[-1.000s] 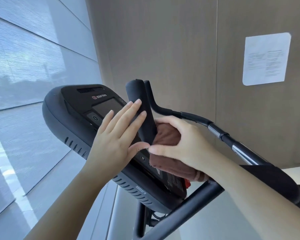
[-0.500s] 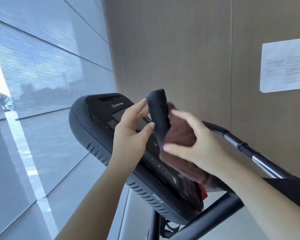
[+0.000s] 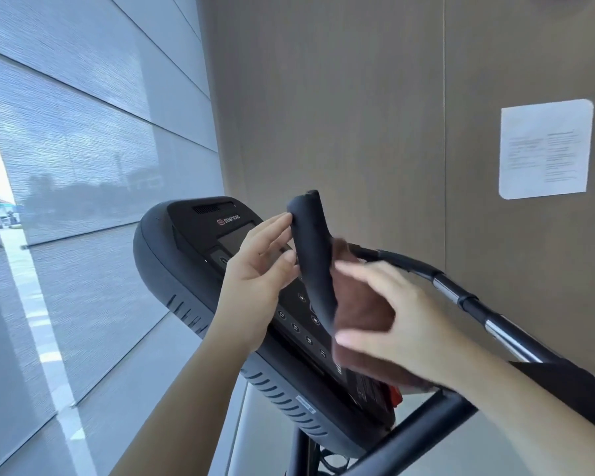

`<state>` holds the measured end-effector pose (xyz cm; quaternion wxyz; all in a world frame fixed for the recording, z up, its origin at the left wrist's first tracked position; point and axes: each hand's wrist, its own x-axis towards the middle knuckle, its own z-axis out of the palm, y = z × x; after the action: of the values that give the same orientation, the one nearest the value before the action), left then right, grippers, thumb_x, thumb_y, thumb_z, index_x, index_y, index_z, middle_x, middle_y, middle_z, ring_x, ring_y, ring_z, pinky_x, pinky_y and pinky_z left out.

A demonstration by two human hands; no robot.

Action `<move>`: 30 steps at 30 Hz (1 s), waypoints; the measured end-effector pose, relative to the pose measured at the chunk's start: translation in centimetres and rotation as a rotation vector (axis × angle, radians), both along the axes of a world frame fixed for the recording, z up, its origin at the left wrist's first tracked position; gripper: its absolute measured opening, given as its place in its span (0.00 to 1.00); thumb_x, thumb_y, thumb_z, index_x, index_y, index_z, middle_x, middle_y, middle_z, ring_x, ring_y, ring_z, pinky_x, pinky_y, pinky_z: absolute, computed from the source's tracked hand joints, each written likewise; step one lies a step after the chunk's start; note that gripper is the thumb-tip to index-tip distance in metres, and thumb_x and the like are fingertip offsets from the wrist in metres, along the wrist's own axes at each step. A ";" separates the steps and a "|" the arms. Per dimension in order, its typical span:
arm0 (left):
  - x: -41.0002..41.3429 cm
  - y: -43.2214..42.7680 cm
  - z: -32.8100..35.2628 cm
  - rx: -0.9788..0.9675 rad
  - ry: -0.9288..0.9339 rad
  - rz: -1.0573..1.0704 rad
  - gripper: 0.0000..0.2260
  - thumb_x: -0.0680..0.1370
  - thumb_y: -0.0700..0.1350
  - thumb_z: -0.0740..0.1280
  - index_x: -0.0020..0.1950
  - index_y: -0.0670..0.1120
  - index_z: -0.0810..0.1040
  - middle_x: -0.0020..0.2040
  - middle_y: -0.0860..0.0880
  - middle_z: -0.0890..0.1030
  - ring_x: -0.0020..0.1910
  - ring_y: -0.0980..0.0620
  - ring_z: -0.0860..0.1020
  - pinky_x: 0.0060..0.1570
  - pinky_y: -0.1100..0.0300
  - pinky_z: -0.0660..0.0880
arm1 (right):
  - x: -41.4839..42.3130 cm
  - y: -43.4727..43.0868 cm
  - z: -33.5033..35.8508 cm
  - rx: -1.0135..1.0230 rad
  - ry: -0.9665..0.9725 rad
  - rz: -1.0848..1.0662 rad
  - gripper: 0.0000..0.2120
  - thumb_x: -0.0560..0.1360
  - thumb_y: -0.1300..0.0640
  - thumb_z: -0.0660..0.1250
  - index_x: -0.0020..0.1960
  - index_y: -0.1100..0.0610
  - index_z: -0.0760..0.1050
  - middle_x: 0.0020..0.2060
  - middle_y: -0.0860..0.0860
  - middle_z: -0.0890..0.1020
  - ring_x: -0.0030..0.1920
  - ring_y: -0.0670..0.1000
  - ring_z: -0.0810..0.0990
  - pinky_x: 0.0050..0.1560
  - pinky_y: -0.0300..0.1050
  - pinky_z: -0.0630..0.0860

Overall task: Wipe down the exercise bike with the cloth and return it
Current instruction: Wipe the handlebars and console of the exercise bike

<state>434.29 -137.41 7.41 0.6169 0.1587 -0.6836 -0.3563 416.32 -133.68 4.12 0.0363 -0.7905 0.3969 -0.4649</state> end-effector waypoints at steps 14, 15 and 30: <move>0.0 -0.1 -0.7 0.002 -0.080 0.096 0.18 0.78 0.35 0.61 0.67 0.49 0.70 0.68 0.47 0.70 0.65 0.53 0.70 0.63 0.51 0.70 | 0.1 0.7 -0.8 0.015 0.027 -0.068 0.34 0.64 0.47 0.75 0.64 0.31 0.63 0.56 0.31 0.69 0.57 0.28 0.67 0.55 0.24 0.64; 0.0 -0.1 -0.7 0.002 -0.076 0.085 0.19 0.78 0.35 0.61 0.67 0.49 0.70 0.68 0.47 0.70 0.65 0.55 0.70 0.61 0.54 0.72 | -0.2 1.4 -1.6 0.027 0.111 -0.108 0.34 0.64 0.46 0.75 0.63 0.29 0.62 0.56 0.33 0.68 0.56 0.32 0.69 0.55 0.28 0.66; -0.2 -0.2 -1.0 0.023 0.009 -0.022 0.18 0.78 0.33 0.58 0.62 0.52 0.73 0.67 0.47 0.71 0.61 0.58 0.73 0.51 0.65 0.75 | 0.6 1.7 -2.8 -0.193 0.149 -0.233 0.31 0.63 0.50 0.76 0.63 0.38 0.69 0.59 0.41 0.71 0.55 0.34 0.70 0.55 0.23 0.63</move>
<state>434.11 -137.60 6.41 0.6141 0.1566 -0.6785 -0.3715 416.96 -132.01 1.30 -0.1237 -0.7713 0.4409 -0.4420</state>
